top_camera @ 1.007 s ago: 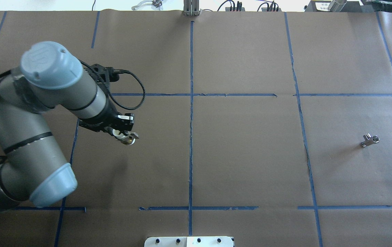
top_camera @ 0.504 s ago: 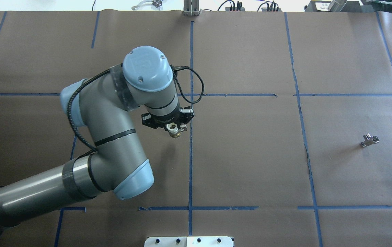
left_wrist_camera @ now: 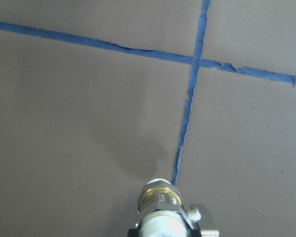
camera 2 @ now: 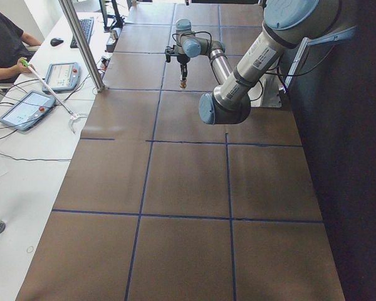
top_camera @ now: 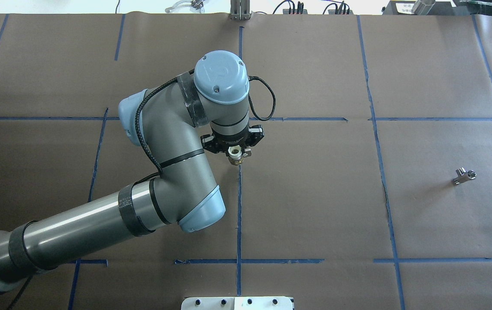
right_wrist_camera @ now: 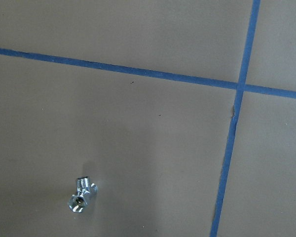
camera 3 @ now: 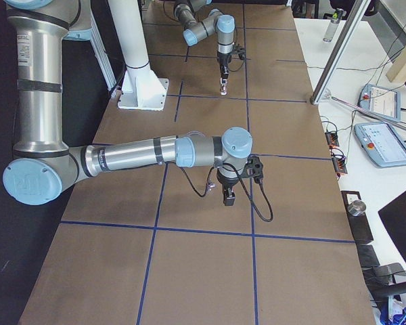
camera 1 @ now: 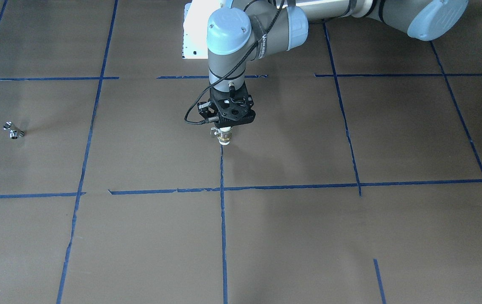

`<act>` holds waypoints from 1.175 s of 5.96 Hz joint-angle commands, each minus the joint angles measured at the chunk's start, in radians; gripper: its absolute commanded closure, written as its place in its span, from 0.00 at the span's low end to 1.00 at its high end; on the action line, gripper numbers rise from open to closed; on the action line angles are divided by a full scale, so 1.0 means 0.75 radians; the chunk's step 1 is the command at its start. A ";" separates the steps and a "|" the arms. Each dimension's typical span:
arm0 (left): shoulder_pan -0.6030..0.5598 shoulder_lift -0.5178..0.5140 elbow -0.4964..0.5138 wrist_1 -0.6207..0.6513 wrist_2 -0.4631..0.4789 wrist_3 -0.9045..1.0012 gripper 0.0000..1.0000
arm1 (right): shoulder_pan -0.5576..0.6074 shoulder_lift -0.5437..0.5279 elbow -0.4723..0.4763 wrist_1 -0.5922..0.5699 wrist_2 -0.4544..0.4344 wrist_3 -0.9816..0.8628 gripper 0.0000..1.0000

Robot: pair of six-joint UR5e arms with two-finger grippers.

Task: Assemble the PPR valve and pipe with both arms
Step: 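Carry the white pipe with the left gripper to the table center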

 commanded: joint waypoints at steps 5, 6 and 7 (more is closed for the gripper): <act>0.012 0.004 0.051 -0.061 -0.004 -0.024 0.94 | 0.001 -0.002 -0.006 -0.001 -0.001 -0.001 0.00; 0.012 0.006 0.049 -0.063 -0.006 -0.024 0.89 | 0.001 -0.002 -0.006 -0.001 -0.001 -0.001 0.00; 0.012 0.006 0.049 -0.065 -0.006 -0.024 0.46 | 0.001 -0.002 -0.004 -0.001 -0.001 -0.001 0.00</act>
